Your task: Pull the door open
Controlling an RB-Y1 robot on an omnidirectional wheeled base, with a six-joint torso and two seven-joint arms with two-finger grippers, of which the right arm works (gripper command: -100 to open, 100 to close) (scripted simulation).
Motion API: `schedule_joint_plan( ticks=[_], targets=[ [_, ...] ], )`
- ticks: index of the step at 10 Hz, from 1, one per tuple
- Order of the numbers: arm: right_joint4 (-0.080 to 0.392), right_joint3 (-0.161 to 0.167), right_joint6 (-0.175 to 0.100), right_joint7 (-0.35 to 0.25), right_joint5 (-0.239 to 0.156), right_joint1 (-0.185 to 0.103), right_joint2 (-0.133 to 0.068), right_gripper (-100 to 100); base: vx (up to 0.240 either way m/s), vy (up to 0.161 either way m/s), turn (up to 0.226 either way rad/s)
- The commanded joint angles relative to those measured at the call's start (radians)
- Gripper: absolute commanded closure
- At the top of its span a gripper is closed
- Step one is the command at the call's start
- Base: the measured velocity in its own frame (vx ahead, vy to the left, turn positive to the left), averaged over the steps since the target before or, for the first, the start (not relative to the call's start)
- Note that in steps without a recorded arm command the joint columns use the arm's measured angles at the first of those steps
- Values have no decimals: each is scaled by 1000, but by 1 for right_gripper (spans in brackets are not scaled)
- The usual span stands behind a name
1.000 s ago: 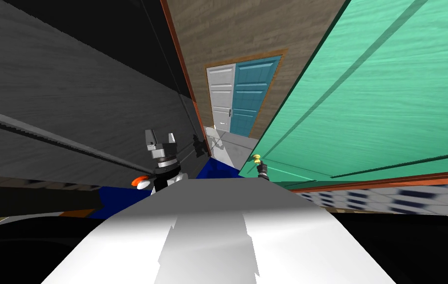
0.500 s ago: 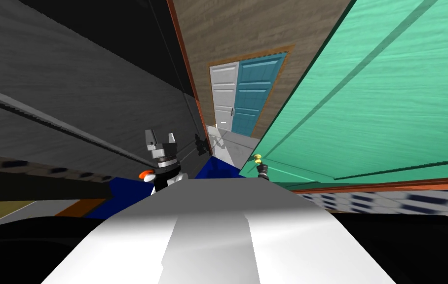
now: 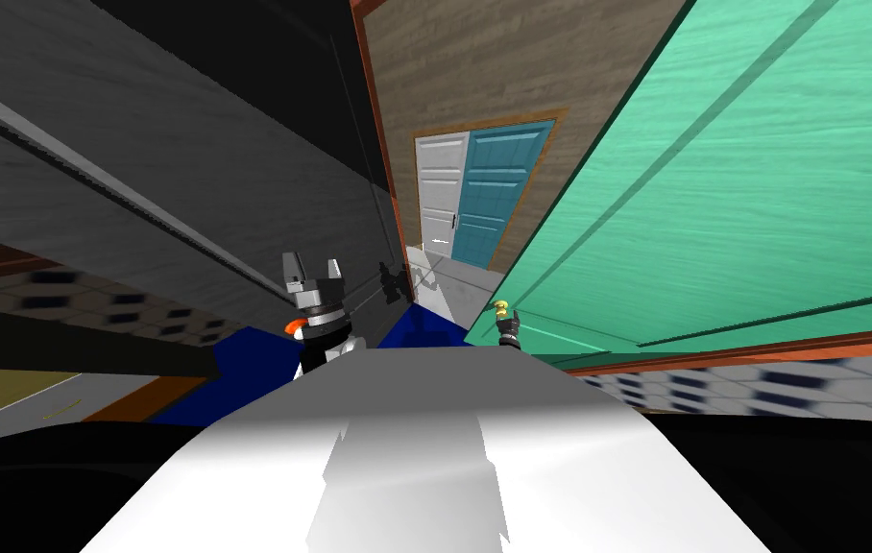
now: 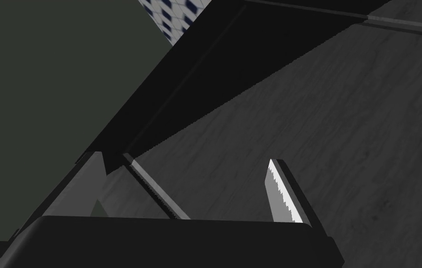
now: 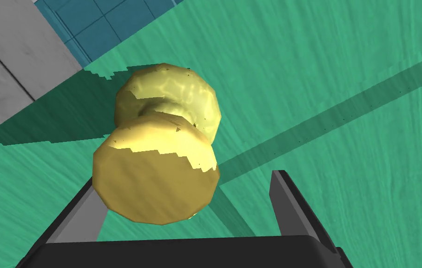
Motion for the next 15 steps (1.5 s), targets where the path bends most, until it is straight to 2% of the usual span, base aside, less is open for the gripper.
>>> schedule_joint_plan(
  ticks=[1, 2, 4, 5, 7, 8, 10, 11, 13, 14, 15],
  targets=[
    [6, 10, 0, -50, -22, -13, 8, -100, -77, 6, 39],
    [6, 10, 0, -57, -22, -13, 8, -100, -51, -1, 21],
    [2, 21, 8, -120, -52, -23, 19, -100, -53, -14, 30],
    [2, 21, 8, -129, -52, -23, 19, -100, -51, -6, 14],
    [-1, 34, 18, -193, -84, -34, 30, -100, -84, 2, 32],
    [-1, 34, 18, -206, -84, -34, 30, -100, -65, -3, 15],
    [-5, 47, 27, -269, -118, -45, 42, -100, -68, -7, 37],
    [-5, 47, 27, -285, -118, -45, 42, -100, -53, -4, 13],
    [-9, 60, 36, -347, -151, -56, 54, -100, -70, -5, 29],
    [-9, 60, 36, -364, -151, -56, 54, -100, -59, -5, 19],
    [-10, 66, 41, -399, -168, -61, 60, -100, -58, -9, 21]
  ],
)
